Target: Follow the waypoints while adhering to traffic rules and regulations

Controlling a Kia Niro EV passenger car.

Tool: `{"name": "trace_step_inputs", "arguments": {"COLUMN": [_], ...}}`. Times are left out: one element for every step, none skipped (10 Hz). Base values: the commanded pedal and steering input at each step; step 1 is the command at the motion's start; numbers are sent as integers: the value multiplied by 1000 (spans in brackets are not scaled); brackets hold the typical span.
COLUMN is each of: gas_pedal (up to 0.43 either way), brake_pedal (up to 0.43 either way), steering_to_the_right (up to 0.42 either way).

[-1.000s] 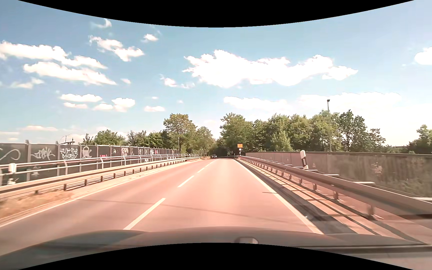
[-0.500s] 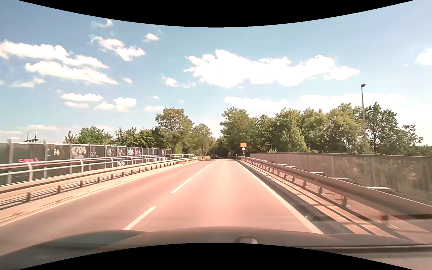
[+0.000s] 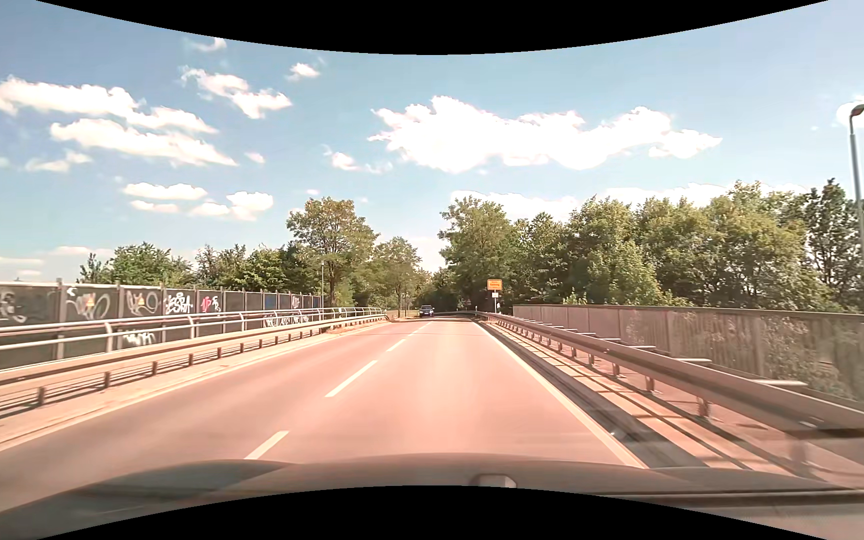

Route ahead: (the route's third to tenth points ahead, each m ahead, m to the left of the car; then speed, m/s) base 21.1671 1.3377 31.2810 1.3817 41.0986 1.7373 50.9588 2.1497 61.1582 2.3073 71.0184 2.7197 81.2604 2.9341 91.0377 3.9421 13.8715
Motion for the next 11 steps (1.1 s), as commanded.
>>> {"name": "trace_step_inputs", "arguments": {"gas_pedal": [130,130,130,130,130,130,130,130,130,130,130], "brake_pedal": [0,0,0,0,0,0,0,0,0,0,0], "steering_to_the_right": [-1,-2,-1,-1,-1,-1,-1,-1,-1,-1,-1]}}
